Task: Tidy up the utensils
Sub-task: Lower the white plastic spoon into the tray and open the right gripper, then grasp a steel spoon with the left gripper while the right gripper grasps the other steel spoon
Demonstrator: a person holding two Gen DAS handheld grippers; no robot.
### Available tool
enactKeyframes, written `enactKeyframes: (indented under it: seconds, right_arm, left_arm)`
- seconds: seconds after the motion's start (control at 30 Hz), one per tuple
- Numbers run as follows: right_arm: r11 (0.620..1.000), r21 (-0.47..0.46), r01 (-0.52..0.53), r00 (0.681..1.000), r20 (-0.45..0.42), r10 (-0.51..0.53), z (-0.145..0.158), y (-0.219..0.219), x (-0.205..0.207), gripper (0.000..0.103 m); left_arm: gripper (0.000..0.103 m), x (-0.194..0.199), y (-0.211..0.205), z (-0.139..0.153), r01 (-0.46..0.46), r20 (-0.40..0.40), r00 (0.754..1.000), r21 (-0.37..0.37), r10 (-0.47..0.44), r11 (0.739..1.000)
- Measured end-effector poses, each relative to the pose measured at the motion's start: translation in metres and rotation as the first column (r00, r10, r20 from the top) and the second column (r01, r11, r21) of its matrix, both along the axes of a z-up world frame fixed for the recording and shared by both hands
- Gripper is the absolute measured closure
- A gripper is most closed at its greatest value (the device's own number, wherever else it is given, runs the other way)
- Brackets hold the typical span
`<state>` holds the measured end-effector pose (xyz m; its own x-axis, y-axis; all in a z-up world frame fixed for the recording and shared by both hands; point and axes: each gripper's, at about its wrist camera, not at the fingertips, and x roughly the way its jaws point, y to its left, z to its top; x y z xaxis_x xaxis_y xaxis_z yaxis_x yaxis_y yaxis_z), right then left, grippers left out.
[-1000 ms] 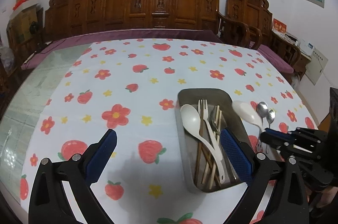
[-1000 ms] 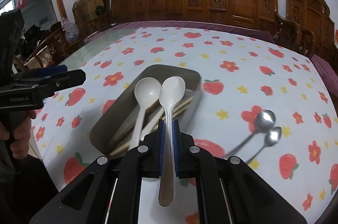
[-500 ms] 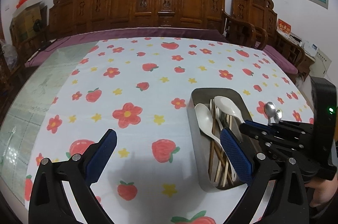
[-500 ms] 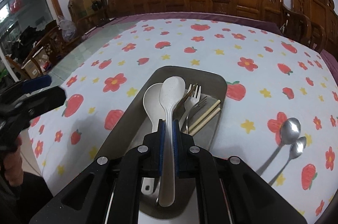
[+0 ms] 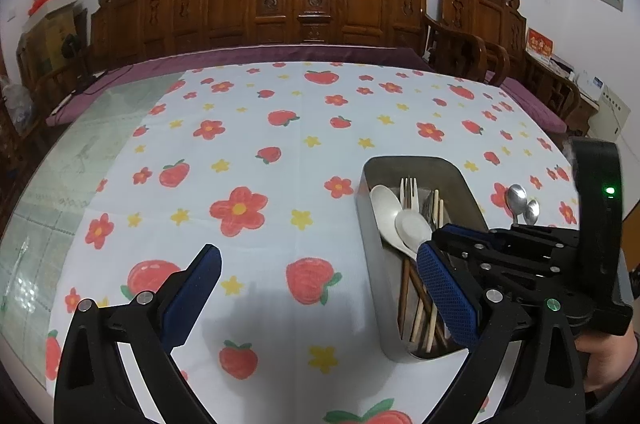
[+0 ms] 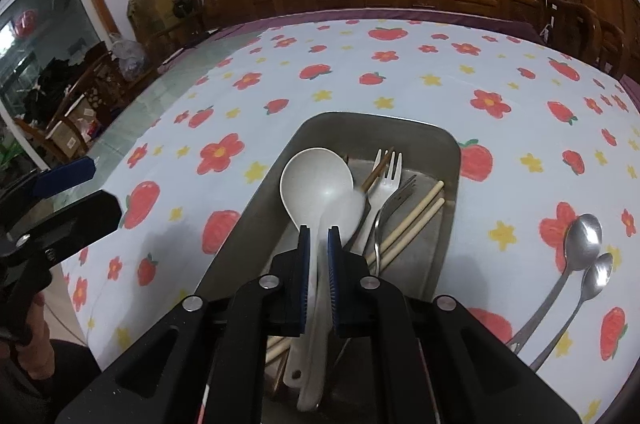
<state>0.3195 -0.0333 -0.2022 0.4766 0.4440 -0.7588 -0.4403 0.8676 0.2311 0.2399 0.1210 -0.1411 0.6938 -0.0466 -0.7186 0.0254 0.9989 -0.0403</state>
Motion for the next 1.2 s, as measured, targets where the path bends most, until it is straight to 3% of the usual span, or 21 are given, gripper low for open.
enactKeyframes:
  seconds: [0.23, 0.43, 0.77, 1.2]
  right_arm:
    - [1.000, -0.014, -0.007, 0.996, 0.092, 0.009, 0.025, -0.036, -0.022, 0.076]
    - [0.995, -0.074, 0.064, 0.987, 0.152, -0.052, 0.035, -0.097, -0.043, 0.065]
    - [0.960, -0.161, 0.229, 0.969, 0.126, -0.211, 0.001, -0.176, -0.025, 0.058]
    - [0.944, -0.159, 0.290, 0.957, 0.072, -0.282, -0.037, -0.194, 0.022, 0.057]
  left_arm:
    - [0.008, 0.000, -0.017, -0.001, 0.033, 0.009, 0.999, -0.008, -0.033, 0.999]
    - [0.008, -0.001, -0.038, 0.003, 0.072, 0.027, 0.997, -0.044, -0.071, 0.996]
    - [0.008, -0.004, -0.075, 0.004, 0.132, 0.054, 0.990, -0.057, -0.129, 0.990]
    - [0.008, -0.007, -0.105, 0.000, 0.167, 0.065, 0.984, -0.056, -0.163, 0.984]
